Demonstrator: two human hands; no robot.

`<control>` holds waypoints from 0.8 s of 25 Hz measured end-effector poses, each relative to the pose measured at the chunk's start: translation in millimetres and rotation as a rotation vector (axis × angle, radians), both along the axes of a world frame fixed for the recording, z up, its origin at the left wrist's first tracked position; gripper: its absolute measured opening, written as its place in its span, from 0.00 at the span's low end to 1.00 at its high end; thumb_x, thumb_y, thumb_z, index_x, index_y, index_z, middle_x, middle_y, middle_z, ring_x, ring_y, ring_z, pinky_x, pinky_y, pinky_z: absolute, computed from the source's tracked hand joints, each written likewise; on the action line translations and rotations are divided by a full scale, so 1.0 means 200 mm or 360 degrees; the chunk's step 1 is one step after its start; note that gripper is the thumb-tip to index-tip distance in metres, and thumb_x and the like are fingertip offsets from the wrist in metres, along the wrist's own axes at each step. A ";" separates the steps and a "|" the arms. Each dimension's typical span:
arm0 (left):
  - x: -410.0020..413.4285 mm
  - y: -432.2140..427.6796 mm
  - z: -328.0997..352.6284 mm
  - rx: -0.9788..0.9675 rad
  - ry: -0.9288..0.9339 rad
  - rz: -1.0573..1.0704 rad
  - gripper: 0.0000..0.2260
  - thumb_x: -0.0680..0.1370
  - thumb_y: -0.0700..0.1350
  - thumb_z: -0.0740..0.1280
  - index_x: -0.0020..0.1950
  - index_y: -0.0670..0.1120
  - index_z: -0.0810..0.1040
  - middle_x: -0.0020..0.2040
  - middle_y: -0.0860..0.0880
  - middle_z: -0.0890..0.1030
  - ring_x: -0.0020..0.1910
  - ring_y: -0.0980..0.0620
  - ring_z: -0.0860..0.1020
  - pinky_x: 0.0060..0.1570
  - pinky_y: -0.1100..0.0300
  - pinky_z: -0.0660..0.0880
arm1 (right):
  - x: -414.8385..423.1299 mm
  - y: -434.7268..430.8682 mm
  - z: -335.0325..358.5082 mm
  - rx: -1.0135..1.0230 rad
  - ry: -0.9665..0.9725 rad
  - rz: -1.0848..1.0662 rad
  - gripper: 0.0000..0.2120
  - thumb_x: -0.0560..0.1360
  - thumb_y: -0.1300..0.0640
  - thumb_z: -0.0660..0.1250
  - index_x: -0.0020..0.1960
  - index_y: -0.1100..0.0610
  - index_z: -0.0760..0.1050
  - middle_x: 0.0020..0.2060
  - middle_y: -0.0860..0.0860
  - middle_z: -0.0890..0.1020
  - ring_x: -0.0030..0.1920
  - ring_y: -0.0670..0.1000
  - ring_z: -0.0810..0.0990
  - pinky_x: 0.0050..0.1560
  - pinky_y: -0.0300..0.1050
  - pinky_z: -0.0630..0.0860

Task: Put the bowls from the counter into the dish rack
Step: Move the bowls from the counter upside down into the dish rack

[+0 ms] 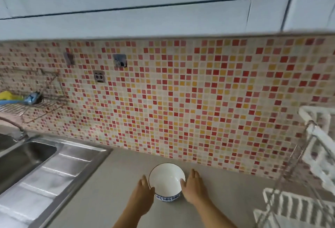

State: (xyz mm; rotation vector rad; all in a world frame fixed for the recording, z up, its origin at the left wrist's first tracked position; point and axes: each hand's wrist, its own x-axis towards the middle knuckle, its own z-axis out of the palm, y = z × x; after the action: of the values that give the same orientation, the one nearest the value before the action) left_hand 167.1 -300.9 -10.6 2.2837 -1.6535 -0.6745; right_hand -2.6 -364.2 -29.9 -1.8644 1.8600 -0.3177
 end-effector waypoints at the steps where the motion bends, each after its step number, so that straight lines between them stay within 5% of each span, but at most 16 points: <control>1: 0.00 -0.03 -0.04 0.0023 0.0045 0.0034 0.30 0.82 0.50 0.54 0.77 0.37 0.45 0.78 0.40 0.55 0.74 0.44 0.63 0.70 0.55 0.61 | 0.00 -0.03 -0.05 0.0048 -0.0005 -0.0012 0.33 0.80 0.43 0.52 0.77 0.61 0.47 0.77 0.57 0.54 0.75 0.56 0.58 0.72 0.49 0.61; 5: -0.01 -0.11 -0.16 0.0091 0.0131 0.0087 0.32 0.81 0.47 0.56 0.77 0.38 0.41 0.76 0.39 0.60 0.72 0.43 0.66 0.69 0.54 0.63 | 0.01 -0.13 -0.17 0.0197 -0.0066 -0.0031 0.32 0.81 0.45 0.49 0.77 0.62 0.45 0.74 0.57 0.64 0.69 0.57 0.70 0.66 0.48 0.68; 8: -0.01 -0.12 -0.22 0.0138 0.0143 0.0046 0.34 0.78 0.39 0.56 0.76 0.38 0.37 0.73 0.39 0.65 0.70 0.43 0.69 0.67 0.55 0.66 | 0.02 -0.14 -0.21 0.0277 -0.0165 0.0047 0.23 0.82 0.52 0.49 0.73 0.62 0.56 0.68 0.58 0.72 0.65 0.57 0.74 0.62 0.45 0.70; 17: -0.03 -0.13 -0.22 0.0036 0.0359 0.0158 0.24 0.73 0.35 0.56 0.70 0.39 0.61 0.65 0.39 0.75 0.65 0.40 0.73 0.58 0.57 0.70 | 0.11 -0.19 -0.44 0.0425 -0.0909 -0.0275 0.26 0.74 0.65 0.58 0.71 0.57 0.57 0.66 0.59 0.69 0.62 0.60 0.72 0.57 0.60 0.77; 20: -0.03 -0.09 -0.21 -0.0023 0.0531 0.0347 0.27 0.75 0.37 0.57 0.74 0.38 0.56 0.63 0.37 0.75 0.63 0.38 0.73 0.56 0.55 0.70 | 0.12 -0.06 -0.31 0.0384 -0.1009 -0.0334 0.26 0.75 0.69 0.55 0.71 0.57 0.56 0.58 0.54 0.69 0.54 0.57 0.73 0.46 0.56 0.82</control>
State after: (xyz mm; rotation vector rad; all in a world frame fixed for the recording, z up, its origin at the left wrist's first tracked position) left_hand 161.8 -318.7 -53.2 2.1546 -1.2350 -0.9257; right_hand 21.4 -375.4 -92.6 -1.2170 1.5591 -0.6393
